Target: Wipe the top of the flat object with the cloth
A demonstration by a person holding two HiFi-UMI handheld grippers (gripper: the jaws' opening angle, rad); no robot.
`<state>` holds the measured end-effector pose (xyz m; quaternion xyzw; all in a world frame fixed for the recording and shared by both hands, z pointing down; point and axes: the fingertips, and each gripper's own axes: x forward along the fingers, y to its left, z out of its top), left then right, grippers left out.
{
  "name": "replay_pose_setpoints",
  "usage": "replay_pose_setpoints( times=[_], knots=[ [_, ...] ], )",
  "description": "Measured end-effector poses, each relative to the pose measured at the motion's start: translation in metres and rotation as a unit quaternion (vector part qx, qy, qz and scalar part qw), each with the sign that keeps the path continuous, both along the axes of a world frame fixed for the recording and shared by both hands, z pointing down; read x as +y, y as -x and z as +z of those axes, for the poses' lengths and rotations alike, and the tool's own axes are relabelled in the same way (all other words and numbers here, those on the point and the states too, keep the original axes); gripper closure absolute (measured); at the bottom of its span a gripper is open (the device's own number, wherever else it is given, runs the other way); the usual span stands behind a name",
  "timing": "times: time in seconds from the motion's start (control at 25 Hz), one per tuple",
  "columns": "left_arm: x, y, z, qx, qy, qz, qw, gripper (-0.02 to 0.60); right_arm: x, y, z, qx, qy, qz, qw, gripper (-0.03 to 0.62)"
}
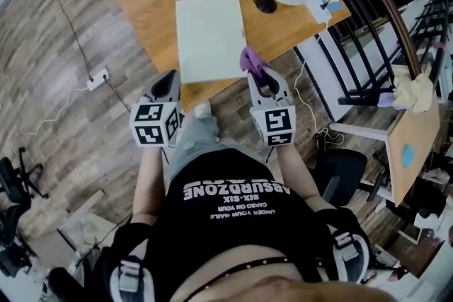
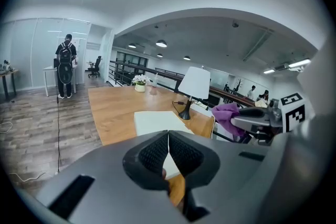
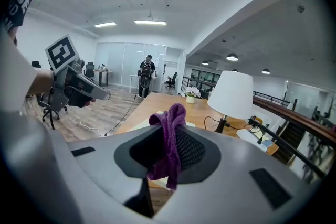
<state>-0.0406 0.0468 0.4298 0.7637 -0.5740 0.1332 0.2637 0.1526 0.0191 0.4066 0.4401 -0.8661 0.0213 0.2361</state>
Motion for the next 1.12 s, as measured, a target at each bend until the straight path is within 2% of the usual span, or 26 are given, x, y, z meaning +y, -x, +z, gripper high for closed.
replay_pose_setpoints(
  times=[0.44,0.64,1.12],
  knots=[
    [-0.067,0.037,0.030,0.008,0.020,0.008,0.9997,0.563,-0.098,0.024,0.017,0.055,-0.007,0.004,0.998,0.510],
    [-0.084,0.034,0.046,0.019,0.031,0.009,0.9993,0.563,-0.133,0.021,0.023,0.077,-0.006,0.008,0.997,0.510],
    [-0.100,0.027,0.095,0.022,0.090,0.027,0.9954,0.563,-0.196,0.025,0.067,0.103,0.046,0.035,0.993,0.508]
  ],
)
